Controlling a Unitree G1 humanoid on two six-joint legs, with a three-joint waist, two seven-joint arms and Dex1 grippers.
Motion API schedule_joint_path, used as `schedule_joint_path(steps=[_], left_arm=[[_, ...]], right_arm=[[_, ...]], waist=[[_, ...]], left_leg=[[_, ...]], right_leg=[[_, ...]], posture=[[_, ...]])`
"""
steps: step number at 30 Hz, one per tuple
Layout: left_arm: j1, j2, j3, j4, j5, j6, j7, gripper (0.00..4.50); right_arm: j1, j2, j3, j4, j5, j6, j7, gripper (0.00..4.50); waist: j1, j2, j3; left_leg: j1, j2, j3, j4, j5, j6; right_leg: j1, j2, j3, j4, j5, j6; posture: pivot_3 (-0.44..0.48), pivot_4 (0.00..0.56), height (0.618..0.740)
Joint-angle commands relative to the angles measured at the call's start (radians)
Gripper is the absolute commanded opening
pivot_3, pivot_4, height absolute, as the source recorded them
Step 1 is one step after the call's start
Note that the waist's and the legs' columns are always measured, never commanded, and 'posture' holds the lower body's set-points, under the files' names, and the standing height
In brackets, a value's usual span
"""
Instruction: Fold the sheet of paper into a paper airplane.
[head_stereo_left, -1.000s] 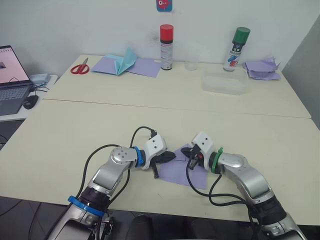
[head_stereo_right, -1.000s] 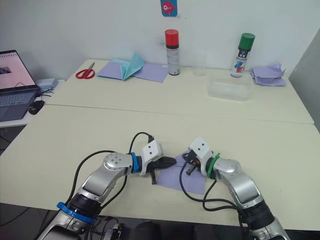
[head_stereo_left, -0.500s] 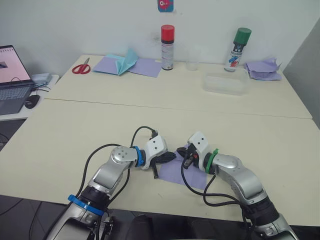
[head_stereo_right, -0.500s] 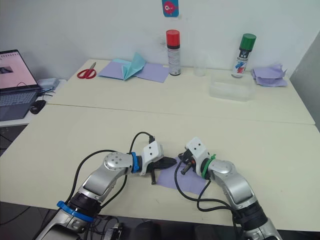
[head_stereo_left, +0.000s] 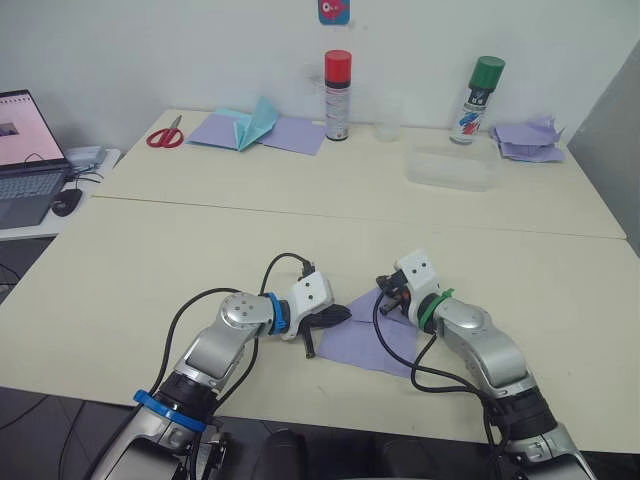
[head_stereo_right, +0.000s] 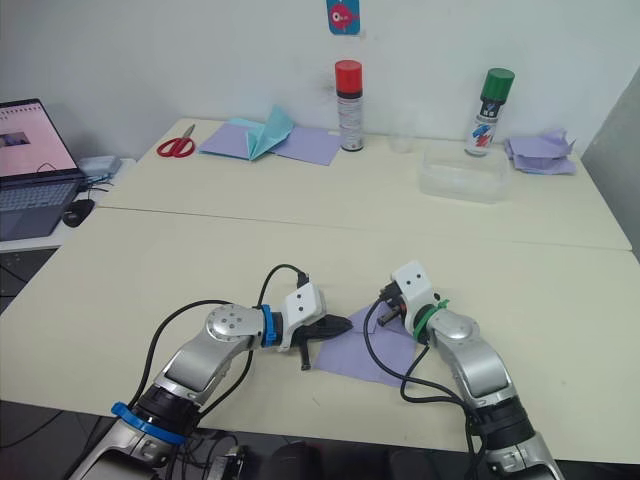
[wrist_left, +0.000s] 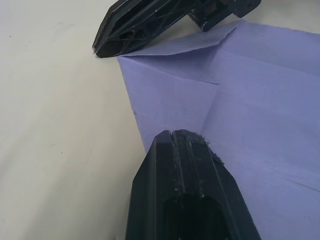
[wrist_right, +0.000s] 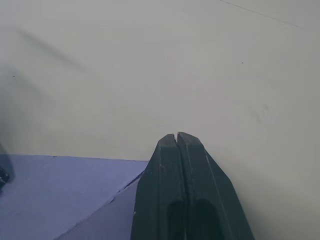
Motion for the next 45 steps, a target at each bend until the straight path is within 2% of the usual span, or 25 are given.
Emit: schedule_joint_path(steps=[1,10,18,21,34,45], left_arm=[[0.004,-0.004,-0.037,0.047,0.043,0.025,0.003,0.03],[-0.05,-0.047,-0.057,0.067,0.054,0.04,0.0,0.03],[-0.108,-0.117,-0.057,0.127,0.064,0.026,0.025,0.03],[-0.135,-0.147,-0.039,0.141,0.058,0.022,0.045,0.03],[-0.143,-0.173,-0.044,0.148,0.055,0.006,0.036,0.03],[-0.149,-0.212,-0.098,0.195,0.097,-0.048,0.013,0.03]], right_arm=[[0.001,-0.035,-0.048,-0.079,0.053,-0.005,0.065,0.0],[0.02,-0.213,-0.095,-0.245,0.205,0.109,0.266,0.0],[0.067,-0.227,0.065,-0.249,0.126,0.121,0.249,0.0],[0.077,-0.232,0.089,-0.232,0.101,0.12,0.241,0.0],[0.087,-0.235,0.1,-0.213,0.094,0.109,0.246,0.0],[0.142,-0.305,0.056,-0.34,0.182,0.158,0.32,0.0]], waist=[[0.0,0.0,0.0],[0.003,0.001,0.001],[0.006,0.001,0.002],[0.005,0.0,0.002],[0.004,0.0,0.003],[0.007,0.0,0.003]], left_leg=[[0.0,0.0,0.0,0.0,0.0,0.0],[-0.001,-0.002,0.0,0.0,0.0,0.0],[-0.002,-0.002,0.0,0.0,0.0,0.0],[-0.004,-0.002,0.0,0.001,0.0,0.0],[-0.004,-0.001,0.0,0.0,0.0,0.0],[-0.004,-0.002,0.0,0.0,0.0,0.0]], right_leg=[[0.0,0.0,0.0,0.0,0.0,0.0],[0.0,0.0,0.0,-0.001,0.0,0.0],[0.0,0.001,0.0,-0.003,0.0,0.0],[0.0,0.001,0.0,-0.006,0.0,0.0],[0.0,0.001,0.0,-0.007,0.0,0.0],[0.001,0.001,0.0,-0.007,0.0,0.0]], posture=[[0.0,0.15,0.74],[0.0,0.15,0.74],[0.0,0.15,0.74],[0.0,0.15,0.74],[0.0,0.15,0.74],[0.0,0.15,0.74]])
